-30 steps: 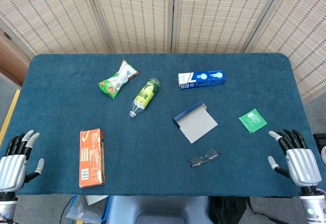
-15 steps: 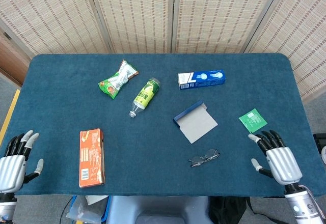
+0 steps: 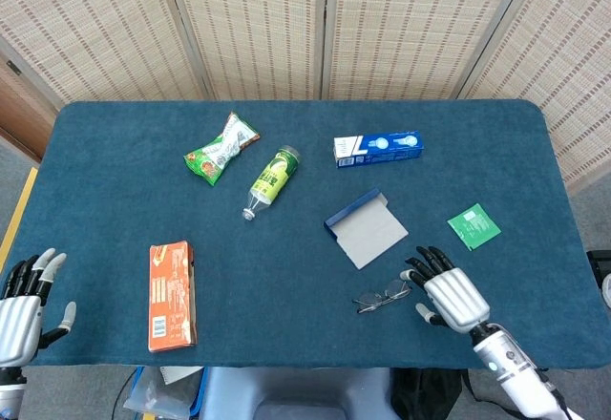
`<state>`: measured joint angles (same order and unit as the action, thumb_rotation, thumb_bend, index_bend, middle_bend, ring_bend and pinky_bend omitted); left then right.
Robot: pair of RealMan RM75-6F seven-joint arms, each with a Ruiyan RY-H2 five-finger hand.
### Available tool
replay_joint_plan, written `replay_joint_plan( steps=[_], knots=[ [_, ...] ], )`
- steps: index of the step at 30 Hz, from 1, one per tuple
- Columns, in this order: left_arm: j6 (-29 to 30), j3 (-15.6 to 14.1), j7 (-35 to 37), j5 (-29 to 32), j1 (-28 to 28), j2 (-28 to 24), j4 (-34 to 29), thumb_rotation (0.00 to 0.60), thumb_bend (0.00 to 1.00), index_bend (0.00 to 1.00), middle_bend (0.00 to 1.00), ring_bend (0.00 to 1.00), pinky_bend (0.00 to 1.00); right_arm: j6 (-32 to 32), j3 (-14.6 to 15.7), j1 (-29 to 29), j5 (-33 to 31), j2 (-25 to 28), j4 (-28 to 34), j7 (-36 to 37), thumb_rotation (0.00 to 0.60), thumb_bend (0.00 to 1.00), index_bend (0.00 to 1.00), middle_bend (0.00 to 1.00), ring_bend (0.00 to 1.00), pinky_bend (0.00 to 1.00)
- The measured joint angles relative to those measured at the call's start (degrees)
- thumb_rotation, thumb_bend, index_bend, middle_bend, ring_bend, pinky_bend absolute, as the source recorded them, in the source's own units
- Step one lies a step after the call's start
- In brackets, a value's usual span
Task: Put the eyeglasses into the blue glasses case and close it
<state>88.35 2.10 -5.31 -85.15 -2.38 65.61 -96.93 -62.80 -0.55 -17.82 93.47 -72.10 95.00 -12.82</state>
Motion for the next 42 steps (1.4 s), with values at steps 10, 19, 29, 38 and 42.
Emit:
replay_joint_plan(
  steps=[10,19,29,38,42],
  knots=[
    [0.5,-0.1,0.9,0.3,0.7,0.0,0.7,0.6,0.42,0.09,0.0,0.0,0.0,7.4,-0.4,-5.9,-2.7,-7.6,-7.4,-2.3,0.6,0.33,0.32,0.15,0.01,0.03],
    [0.4,-0.2,1.5,0.4,1.1,0.2,1.3,0.6,0.42,0.09,0.0,0.0,0.0,10.4,0.4,-8.5,-4.2,-10.4,-11.1,-3.0,0.6,0.35,0.32,0.15,0.01,0.03],
    [0.3,-0.1,1.8,0.6,1.2,0.3,1.7,0.6,0.42,0.09,0.0,0.0,0.0,10.6,1.4,-10.2,-4.1,-12.8,-14.0,-1.6,0.6,0.4,0.41,0.15,0.01,0.03],
    [0.0,-0.1,1.9,0.9,1.3,0.5,2.0,0.6,0.42,0.09,0.0,0.0,0.0,10.3,2.0,-10.9,-4.4,-14.0,-16.2,-0.5,0.6,0.41,0.48,0.16,0.01,0.03],
    [-0.1,-0.1,1.9,1.0,1.3,0.6,2.2,0.6,0.42,0.09,0.0,0.0,0.0,10.4,2.1,-11.2,-4.8,-14.5,-16.9,-0.2,0.6,0.41,0.52,0.17,0.01,0.03]
  ],
)
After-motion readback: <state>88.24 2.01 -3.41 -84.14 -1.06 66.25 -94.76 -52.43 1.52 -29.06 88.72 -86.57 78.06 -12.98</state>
